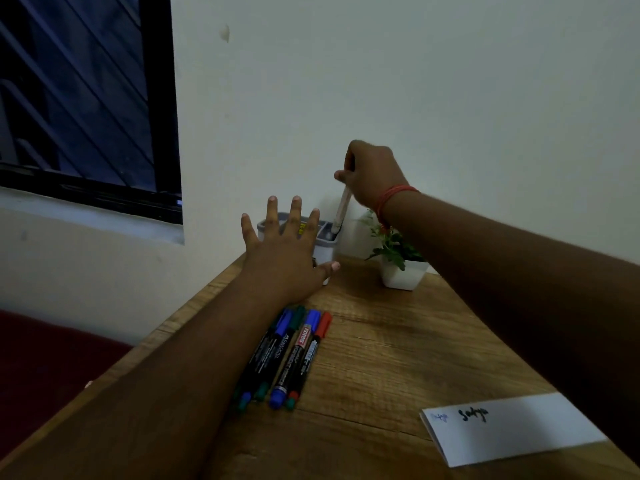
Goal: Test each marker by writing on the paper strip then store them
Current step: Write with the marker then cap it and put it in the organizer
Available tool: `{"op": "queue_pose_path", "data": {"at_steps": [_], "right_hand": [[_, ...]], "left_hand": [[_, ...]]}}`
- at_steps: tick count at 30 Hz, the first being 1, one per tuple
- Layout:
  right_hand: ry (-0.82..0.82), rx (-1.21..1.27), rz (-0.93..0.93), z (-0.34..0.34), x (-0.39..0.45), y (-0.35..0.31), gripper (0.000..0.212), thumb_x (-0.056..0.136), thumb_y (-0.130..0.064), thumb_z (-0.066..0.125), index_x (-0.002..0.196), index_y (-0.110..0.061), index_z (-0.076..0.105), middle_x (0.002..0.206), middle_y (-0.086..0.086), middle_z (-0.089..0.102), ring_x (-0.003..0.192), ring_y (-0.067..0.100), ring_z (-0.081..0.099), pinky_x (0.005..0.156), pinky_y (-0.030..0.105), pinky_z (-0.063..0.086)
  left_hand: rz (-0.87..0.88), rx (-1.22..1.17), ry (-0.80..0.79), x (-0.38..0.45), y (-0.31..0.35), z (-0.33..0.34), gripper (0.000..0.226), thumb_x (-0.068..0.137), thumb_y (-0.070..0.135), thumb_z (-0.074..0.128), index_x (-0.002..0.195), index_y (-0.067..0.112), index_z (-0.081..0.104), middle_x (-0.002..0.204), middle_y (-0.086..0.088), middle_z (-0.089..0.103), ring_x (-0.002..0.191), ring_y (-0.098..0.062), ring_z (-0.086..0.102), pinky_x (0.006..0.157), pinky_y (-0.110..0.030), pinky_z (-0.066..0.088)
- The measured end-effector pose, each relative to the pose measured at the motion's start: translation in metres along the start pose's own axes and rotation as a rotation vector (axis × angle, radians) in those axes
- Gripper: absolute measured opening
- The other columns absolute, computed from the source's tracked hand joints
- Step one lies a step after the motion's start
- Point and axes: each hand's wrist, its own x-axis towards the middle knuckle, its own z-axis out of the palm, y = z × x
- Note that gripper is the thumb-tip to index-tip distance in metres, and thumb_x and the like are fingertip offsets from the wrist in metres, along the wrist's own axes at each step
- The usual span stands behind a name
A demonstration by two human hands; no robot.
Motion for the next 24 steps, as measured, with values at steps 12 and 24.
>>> {"op": "queue_pose_path", "data": {"at_steps": [12, 24], "right_hand": [[-0.169, -0.296, -0.078, 0.034, -0.015, 0.013, 0.027, 0.096, -0.016, 0.062, 0.12, -0.003, 0.061, 0.125, 0.019, 0.05, 0.103, 0.038, 0.062, 0.089, 0.039, 0.05], [0.055, -0.236, -0.381, -0.046, -0.096, 0.011, 0.029, 0.094, -0.018, 0.065, 0.122, -0.011, 0.059, 0.116, 0.011, 0.058, 0.098, 0.027, 0.059, 0.078, 0.034, 0.05]], "left_hand": [[-0.024, -0.005, -0.003, 0.0, -0.002, 0.0, 0.096, 0.082, 0.081, 0.024, 0.15, 0.03, -0.019, 0.158, -0.005, -0.028, 0.14, -0.036, -0.032, 0.107, -0.071, -0.01], [-0.038, 0.011, -0.089, -0.002, -0.006, -0.012, 0.1, 0.082, 0.08, 0.032, 0.152, 0.027, -0.015, 0.16, -0.004, -0.024, 0.141, -0.035, -0.03, 0.108, -0.071, -0.009]]}}
